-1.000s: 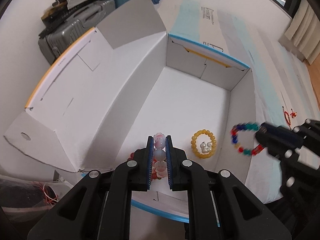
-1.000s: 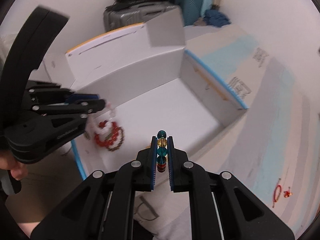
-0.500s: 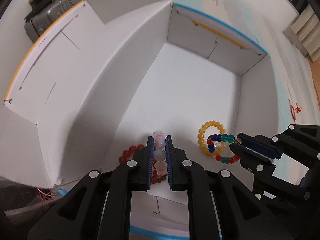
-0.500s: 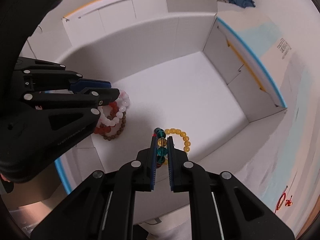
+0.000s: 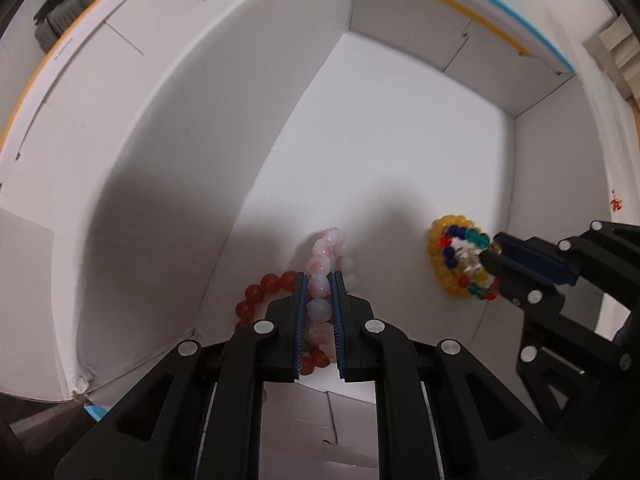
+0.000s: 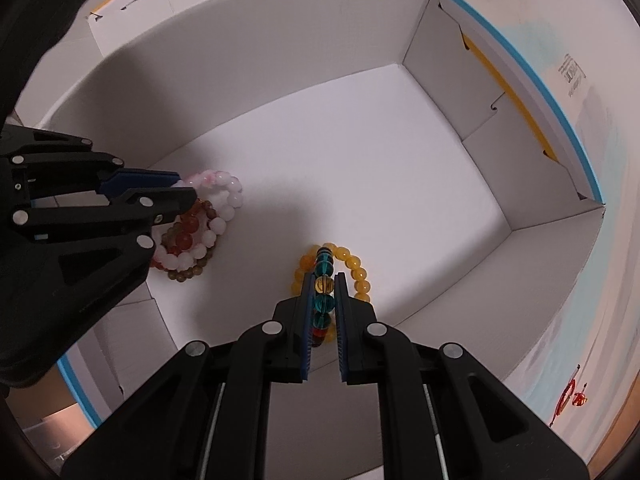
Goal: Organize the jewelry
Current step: 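Lower and open both grippers, dropping both bracelets into the box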
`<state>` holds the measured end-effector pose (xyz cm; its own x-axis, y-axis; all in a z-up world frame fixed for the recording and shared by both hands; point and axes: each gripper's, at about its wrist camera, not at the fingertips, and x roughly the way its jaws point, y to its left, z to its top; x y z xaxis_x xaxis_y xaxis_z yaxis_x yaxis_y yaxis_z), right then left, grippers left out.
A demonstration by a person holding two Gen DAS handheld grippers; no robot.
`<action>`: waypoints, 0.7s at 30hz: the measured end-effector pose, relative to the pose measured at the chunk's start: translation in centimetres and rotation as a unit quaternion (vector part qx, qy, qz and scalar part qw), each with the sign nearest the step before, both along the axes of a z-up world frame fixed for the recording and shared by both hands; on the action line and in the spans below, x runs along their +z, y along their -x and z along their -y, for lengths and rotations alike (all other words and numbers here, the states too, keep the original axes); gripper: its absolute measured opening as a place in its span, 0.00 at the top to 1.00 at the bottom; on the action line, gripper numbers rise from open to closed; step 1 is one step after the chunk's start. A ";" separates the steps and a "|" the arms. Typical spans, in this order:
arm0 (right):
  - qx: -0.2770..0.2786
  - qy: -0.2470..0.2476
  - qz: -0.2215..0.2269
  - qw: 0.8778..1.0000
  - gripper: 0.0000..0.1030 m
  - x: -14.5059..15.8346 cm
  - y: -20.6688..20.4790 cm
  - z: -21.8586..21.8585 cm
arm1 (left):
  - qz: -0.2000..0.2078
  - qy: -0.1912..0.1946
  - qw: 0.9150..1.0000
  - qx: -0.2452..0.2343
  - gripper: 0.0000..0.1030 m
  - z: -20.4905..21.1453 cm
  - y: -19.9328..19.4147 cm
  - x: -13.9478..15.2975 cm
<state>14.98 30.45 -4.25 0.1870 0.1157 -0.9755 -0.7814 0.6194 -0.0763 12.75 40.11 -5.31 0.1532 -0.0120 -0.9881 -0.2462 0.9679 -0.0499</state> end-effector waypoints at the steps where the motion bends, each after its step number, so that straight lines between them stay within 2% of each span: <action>1: -0.001 0.001 -0.001 1.000 0.91 -0.1 0.0 0.0 | -0.004 0.003 1.000 -0.001 0.89 0.0 0.0 -0.3; 11: -0.013 -0.020 0.009 1.000 0.90 0.6 0.6 0.8 | 0.002 0.004 1.000 0.013 0.88 -0.7 0.5 -0.1; 15: -0.017 -0.029 0.016 0.999 0.90 1.1 0.8 1.3 | 0.007 -0.007 1.000 0.016 0.87 -0.6 0.7 0.1; 17: -0.012 -0.031 0.038 0.999 0.82 1.8 1.2 1.5 | 0.021 -0.018 1.000 0.013 0.85 -0.4 0.9 0.7; 18: -0.010 -0.035 0.046 0.998 0.73 2.1 1.3 1.7 | 0.029 -0.023 0.999 0.013 0.78 -0.2 1.1 1.0; 19: -0.009 -0.040 0.054 0.998 0.68 2.4 1.5 1.9 | 0.034 -0.027 0.999 0.014 0.73 0.1 1.3 1.2; 21: -0.008 -0.051 0.066 0.996 0.66 3.2 1.7 2.3 | 0.045 -0.032 0.998 0.018 0.71 0.2 1.5 1.8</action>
